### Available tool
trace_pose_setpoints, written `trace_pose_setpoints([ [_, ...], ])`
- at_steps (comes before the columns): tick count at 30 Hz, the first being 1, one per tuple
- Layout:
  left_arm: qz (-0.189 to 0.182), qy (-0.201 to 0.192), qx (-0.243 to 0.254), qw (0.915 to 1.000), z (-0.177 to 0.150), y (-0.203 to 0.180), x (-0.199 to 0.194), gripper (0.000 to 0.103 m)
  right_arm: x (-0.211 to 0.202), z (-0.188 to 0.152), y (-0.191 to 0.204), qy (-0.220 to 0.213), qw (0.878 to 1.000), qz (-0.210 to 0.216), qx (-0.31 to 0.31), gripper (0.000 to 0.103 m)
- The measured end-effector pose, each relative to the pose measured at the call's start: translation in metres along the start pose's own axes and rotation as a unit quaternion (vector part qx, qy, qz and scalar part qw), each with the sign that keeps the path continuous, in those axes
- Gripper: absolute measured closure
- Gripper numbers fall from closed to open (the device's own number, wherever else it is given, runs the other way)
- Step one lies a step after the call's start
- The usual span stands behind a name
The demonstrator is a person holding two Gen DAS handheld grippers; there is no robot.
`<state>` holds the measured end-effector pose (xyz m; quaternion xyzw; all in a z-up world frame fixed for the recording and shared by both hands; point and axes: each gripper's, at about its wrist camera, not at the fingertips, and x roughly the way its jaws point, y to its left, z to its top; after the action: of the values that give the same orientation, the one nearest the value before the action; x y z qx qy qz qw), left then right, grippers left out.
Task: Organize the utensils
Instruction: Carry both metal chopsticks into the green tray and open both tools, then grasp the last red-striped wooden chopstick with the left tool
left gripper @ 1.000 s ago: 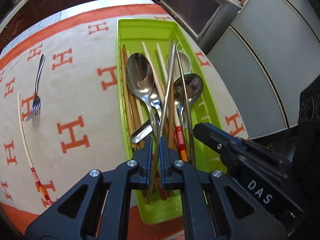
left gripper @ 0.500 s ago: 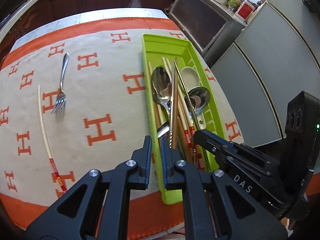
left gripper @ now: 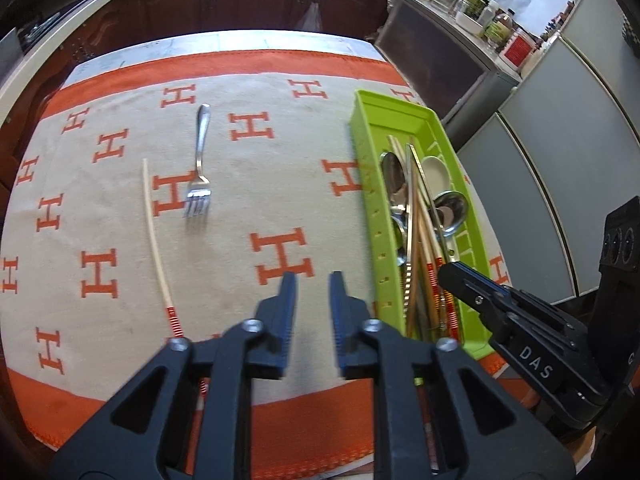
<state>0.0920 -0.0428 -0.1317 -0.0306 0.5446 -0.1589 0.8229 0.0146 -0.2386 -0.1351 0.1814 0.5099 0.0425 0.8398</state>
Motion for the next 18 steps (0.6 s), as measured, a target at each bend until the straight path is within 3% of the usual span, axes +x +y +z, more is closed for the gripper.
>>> trace_pose_setpoints([
  [1, 0.008, -0.004, -0.002, 1.0000, -0.001, 0.005, -0.002, 0.063, 0.000, 0.001, 0.005, 0.000, 1.000, 0.003, -0.004, 0.096],
  [3, 0.025, -0.019, -0.006, 0.9995, -0.003, 0.016, -0.006, 0.057, 0.002, 0.002, 0.013, 0.000, 1.000, 0.006, -0.013, 0.096],
  [9, 0.054, -0.025, -0.026, 0.9978, -0.011, 0.050, -0.008, 0.056, 0.012, 0.006, 0.044, 0.006, 0.998, 0.017, -0.053, 0.096],
  [18, 0.092, 0.004, -0.059, 0.9940, -0.025, 0.091, 0.019, 0.056, 0.042, 0.004, 0.080, 0.029, 0.994, 0.029, -0.100, 0.092],
])
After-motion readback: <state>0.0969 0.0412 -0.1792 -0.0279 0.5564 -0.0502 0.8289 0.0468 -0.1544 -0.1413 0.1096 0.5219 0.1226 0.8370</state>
